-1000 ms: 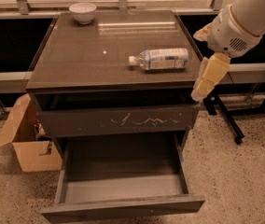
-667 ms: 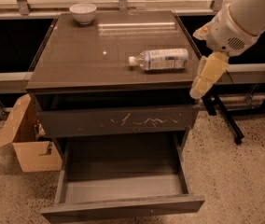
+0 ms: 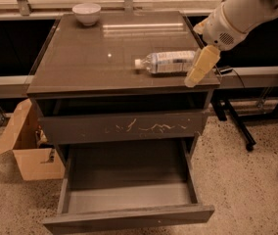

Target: Place blue plastic bottle into middle drawer

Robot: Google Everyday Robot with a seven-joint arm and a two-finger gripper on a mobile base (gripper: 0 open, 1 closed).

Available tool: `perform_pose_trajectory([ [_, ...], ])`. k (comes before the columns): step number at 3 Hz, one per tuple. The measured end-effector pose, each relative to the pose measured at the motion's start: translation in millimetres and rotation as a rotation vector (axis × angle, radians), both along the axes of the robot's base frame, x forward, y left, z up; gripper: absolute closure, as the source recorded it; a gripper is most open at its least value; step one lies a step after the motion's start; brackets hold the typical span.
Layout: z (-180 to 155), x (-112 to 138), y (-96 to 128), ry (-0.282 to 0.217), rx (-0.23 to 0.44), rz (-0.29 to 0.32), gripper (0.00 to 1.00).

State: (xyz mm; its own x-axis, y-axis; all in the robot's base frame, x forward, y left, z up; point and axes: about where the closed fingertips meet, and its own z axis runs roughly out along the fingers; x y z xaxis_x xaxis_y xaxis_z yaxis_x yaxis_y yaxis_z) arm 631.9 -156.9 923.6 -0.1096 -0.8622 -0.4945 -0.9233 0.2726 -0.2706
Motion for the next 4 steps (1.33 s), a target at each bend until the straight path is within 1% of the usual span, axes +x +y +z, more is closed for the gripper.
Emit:
perform_pose_trajectory([
  [1, -12, 28, 4, 0.001, 0.053, -0.007, 0.00],
  [2, -31, 60, 12, 0.021, 0.110, -0.002, 0.00],
  [3, -43, 76, 16, 0.038, 0.128, 0.002, 0.00],
  [4, -59, 89, 13, 0.064, 0.103, -0.013, 0.19],
])
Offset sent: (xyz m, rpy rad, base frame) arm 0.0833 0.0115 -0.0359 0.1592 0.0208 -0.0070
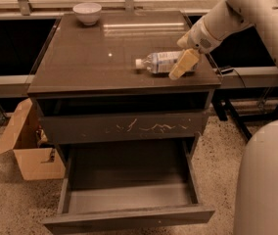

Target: Place blue plastic bottle into middle drawer

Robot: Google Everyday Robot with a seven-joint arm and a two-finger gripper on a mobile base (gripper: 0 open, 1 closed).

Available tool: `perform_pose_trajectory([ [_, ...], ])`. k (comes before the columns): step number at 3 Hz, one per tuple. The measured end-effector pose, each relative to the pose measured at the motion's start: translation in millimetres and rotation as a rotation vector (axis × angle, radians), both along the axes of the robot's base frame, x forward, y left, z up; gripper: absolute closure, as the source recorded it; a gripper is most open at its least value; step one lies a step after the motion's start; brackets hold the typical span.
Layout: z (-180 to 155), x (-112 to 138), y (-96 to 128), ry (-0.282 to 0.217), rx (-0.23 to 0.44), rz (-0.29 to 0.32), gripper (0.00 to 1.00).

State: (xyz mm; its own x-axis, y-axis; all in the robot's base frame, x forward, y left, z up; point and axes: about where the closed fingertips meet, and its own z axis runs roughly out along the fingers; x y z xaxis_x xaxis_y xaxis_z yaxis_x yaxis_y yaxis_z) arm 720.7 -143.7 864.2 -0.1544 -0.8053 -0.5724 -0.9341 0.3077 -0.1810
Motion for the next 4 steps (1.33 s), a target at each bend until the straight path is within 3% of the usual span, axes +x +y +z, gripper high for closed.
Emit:
perform_pose_trajectory([
  [2, -22, 1, -8, 0.036, -0.024, -0.020, 0.66],
  [3, -2, -16, 9, -0.009, -0.042, 0.034, 0.89],
  [4, 34, -53, 41, -0.063, -0.057, 0.144, 1.00],
])
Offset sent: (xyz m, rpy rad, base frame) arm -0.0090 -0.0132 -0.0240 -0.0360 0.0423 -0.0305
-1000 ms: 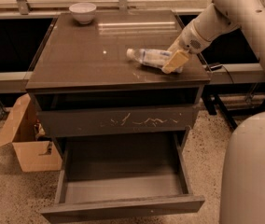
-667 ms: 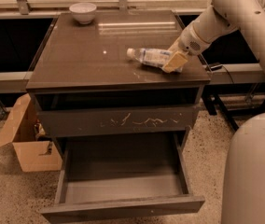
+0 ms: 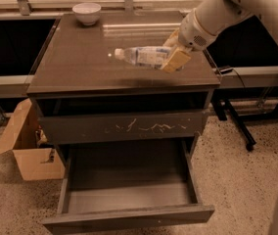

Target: Place blue plastic bottle into middle drawer

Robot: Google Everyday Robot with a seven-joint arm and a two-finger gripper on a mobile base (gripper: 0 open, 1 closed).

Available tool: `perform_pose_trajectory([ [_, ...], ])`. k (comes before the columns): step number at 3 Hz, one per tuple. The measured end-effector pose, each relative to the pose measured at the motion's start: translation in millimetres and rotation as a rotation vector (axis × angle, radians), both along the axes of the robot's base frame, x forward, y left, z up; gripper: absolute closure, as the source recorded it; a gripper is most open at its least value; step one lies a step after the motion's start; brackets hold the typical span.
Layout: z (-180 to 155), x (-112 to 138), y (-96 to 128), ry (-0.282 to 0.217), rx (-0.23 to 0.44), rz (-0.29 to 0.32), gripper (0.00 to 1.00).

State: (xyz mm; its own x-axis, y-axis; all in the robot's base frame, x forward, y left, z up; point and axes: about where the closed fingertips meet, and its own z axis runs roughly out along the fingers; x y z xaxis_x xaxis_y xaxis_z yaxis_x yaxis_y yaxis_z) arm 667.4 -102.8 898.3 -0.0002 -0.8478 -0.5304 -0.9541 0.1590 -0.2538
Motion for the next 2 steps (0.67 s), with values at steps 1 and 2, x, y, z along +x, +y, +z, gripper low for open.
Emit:
perform_pose_trajectory([
  [1, 15.1, -35.9, 23.4, 0.012, -0.001, 0.081, 1.00],
  [2, 12.3, -37.8, 23.6, 0.017, -0.001, 0.085, 1.00],
])
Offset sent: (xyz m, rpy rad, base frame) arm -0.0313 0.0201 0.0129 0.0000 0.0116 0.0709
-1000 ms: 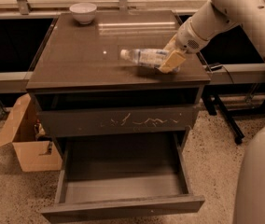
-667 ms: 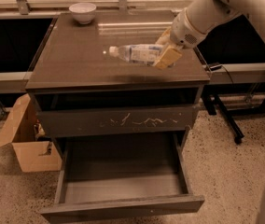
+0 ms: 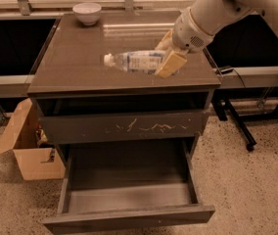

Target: Place blue plastic bottle into middle drawer

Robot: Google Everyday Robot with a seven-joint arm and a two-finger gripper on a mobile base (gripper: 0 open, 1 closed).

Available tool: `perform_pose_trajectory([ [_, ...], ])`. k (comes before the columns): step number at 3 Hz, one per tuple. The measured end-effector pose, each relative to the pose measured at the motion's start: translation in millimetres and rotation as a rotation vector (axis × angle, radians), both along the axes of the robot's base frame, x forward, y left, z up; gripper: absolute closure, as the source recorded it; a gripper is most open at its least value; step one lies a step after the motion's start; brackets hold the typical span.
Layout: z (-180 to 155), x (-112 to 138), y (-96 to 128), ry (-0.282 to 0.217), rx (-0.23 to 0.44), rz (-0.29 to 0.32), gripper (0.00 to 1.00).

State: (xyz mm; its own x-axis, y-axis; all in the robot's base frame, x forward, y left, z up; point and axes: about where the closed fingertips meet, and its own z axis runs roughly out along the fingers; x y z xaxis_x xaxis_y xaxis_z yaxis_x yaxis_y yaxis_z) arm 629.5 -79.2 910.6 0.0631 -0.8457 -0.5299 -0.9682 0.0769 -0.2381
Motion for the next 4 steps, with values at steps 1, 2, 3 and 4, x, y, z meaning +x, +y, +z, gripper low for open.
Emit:
perform_pose_trajectory([
  [1, -30, -22, 1, 0.043, -0.005, 0.046, 1.00],
  [2, -81, -75, 3, 0.108, 0.036, 0.064, 1.00],
  [3, -140, -122, 4, 0.208, 0.035, 0.071, 1.00],
  [4, -140, -122, 4, 0.208, 0.035, 0.071, 1.00],
])
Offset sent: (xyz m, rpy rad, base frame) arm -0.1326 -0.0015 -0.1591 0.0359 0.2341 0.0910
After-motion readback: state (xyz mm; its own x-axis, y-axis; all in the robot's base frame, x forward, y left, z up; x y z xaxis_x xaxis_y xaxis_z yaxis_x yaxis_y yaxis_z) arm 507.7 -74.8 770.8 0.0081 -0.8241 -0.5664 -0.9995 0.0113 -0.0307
